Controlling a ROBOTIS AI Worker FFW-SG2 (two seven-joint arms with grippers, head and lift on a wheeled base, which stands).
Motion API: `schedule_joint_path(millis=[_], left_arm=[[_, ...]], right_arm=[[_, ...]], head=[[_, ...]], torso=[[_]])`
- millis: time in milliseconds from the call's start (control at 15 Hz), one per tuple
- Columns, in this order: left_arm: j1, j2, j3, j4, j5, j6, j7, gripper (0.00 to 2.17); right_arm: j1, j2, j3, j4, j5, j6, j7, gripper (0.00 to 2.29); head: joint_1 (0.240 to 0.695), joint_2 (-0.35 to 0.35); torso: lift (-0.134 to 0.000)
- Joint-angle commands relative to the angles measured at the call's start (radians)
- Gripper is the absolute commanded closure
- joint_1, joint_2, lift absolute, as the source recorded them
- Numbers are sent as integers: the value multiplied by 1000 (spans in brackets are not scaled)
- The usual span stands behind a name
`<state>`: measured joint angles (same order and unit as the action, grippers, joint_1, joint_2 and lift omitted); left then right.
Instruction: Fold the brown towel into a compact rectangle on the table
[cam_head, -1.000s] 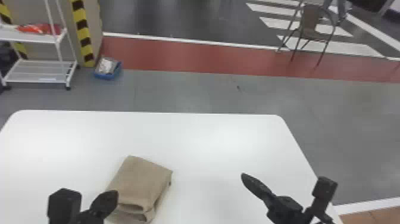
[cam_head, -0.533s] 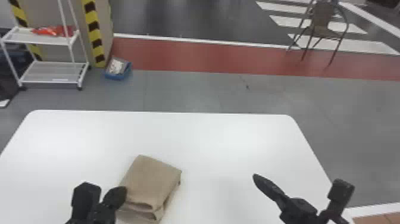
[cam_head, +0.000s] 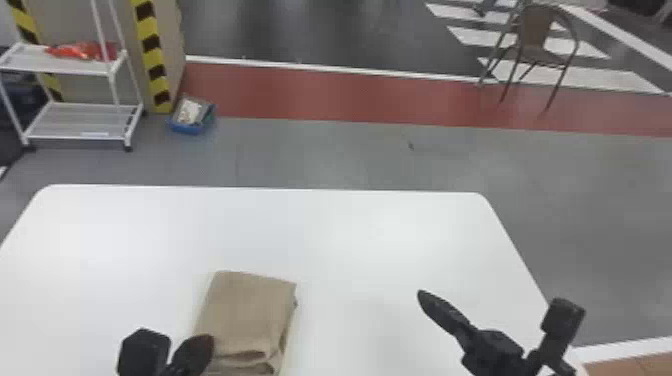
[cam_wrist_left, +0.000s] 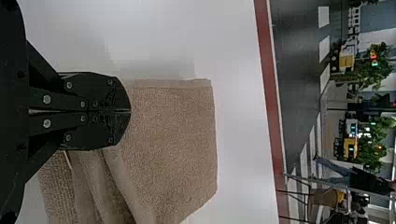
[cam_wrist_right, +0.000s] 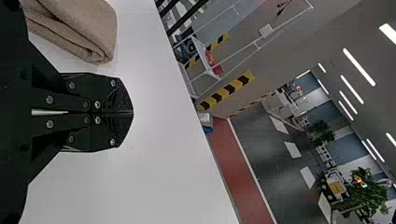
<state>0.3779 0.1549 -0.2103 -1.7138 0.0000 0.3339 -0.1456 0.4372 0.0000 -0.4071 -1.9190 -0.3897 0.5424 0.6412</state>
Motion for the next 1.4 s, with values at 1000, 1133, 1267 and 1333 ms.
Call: schedule_joint_path(millis=[1000, 1133, 1267, 1333], left_arm=[[84, 5, 25, -127, 91, 21, -25, 1629], [88, 2, 14, -128, 118, 21, -48, 1629], [73, 0, 0, -122, 130, 21, -46, 1629], [61, -2, -9, -115, 130, 21, -43, 1629]], right_arm=[[0, 1, 85, -15, 2, 12, -9, 1416], [-3, 1, 85, -9, 6, 12, -11, 1416], [-5, 1, 80, -3, 5, 12, -8, 1416], [-5, 1, 71, -2, 2, 9, -9, 1416]], head=[[695, -143], [695, -163], [695, -180], [695, -186]], torso=[[0], [0], [0], [0]])
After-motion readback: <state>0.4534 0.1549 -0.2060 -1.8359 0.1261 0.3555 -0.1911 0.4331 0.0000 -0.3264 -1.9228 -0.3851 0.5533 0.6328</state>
